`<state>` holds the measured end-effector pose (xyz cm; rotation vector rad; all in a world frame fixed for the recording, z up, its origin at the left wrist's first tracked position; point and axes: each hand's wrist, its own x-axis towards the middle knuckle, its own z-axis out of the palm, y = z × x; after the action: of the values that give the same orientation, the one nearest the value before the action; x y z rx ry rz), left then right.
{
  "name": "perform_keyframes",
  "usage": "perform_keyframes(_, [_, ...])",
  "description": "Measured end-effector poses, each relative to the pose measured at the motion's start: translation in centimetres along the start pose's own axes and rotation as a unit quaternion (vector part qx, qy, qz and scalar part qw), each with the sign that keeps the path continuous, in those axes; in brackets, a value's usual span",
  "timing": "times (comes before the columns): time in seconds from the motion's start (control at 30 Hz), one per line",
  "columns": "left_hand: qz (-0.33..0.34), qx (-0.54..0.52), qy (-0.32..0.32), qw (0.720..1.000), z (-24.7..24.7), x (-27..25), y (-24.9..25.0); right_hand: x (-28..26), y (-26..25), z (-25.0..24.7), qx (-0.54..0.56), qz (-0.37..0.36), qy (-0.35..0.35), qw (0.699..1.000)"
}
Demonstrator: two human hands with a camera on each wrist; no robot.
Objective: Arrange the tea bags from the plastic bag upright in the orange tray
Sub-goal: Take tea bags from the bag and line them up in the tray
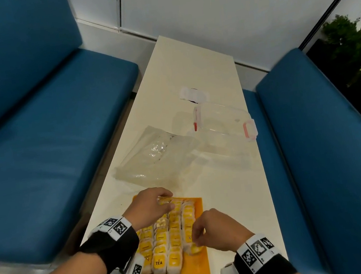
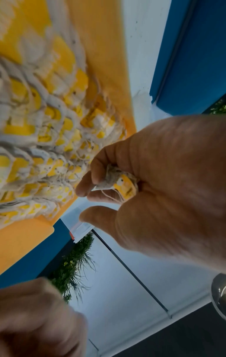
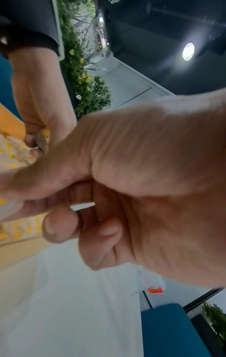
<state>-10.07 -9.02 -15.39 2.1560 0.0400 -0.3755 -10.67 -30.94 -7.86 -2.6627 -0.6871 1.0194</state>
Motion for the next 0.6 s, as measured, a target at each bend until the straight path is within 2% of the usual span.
perform_keyframes(0.1, [-0.012,-0.025,0.005,1.000,0.1,0.0,-0.2,0.0,0.0,1.2,-0.003,0.010,-0.076,0.997])
perform_keyframes(0.17, [-0.013,-0.033,0.008,0.999,0.1,0.0,-0.1,0.5,0.2,1.9,-0.004,0.022,-0.088,0.996])
perform_keyframes(0.4, [-0.025,-0.067,0.016,0.997,0.0,-0.3,0.5,2.8,1.2,4.1,-0.005,0.091,0.045,0.995])
perform_keyframes(0.6, [-0.037,-0.098,0.023,0.994,-0.3,-0.6,0.9,3.1,1.3,5.1,-0.031,0.101,0.108,0.989])
